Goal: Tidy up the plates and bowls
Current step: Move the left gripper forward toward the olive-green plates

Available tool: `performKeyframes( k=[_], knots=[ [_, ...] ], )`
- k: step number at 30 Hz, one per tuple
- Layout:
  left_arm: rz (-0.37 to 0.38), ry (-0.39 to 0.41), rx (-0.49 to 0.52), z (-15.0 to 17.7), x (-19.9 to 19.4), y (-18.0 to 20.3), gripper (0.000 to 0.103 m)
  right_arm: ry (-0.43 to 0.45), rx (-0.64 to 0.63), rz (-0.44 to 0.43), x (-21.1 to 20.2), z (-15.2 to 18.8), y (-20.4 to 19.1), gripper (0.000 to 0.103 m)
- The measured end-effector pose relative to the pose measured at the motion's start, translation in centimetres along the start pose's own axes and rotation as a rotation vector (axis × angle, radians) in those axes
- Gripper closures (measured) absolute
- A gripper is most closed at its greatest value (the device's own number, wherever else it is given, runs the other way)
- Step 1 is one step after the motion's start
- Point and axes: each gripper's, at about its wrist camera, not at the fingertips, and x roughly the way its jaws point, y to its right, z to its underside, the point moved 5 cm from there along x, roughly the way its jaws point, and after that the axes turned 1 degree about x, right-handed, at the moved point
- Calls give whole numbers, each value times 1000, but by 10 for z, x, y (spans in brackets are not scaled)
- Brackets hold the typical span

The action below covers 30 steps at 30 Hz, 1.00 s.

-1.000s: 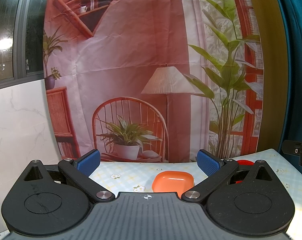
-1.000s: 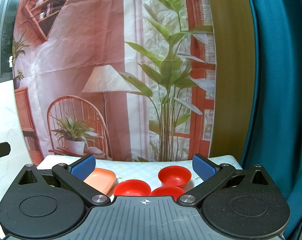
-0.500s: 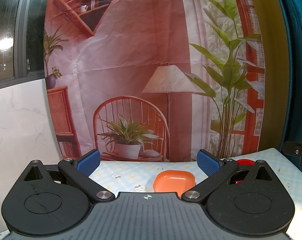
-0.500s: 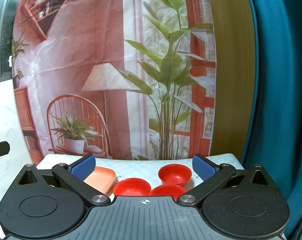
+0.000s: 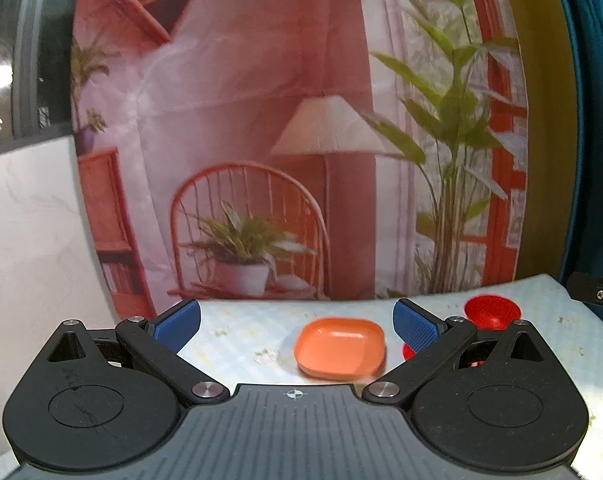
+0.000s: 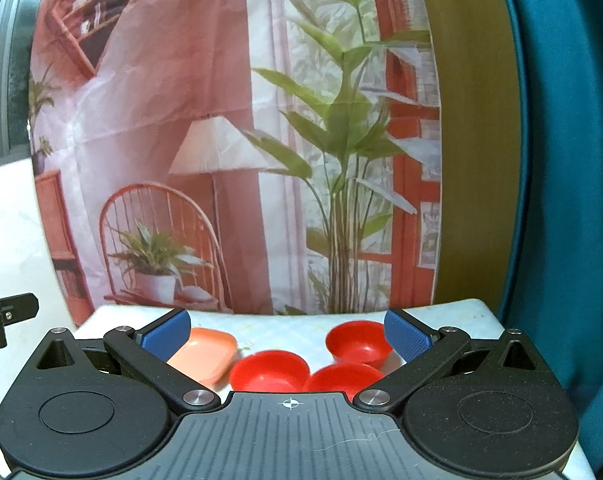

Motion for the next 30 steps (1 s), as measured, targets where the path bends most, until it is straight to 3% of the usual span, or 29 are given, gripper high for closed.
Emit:
performKeyframes(
  k=[4,8,12,18,26,30],
  knots=[
    [14,-10,-3,17,18,7,0,-41,0,7,17,15,7,0],
    [-15,-33,63,35,35,15,0,-74,19,32,34,33,15,0],
    [-22,-93,80,54,55,13,0,-116,3,97,49,53,22,0],
    [-14,-175,70,79,80,9,2,-173,37,81,70,83,32,0],
    [96,-260,83,102,100,31,19,-278,2,45,95,120,32,0],
    [170,-292,66,112,105,44,20,-292,-10,36,98,132,33,2]
  ],
)
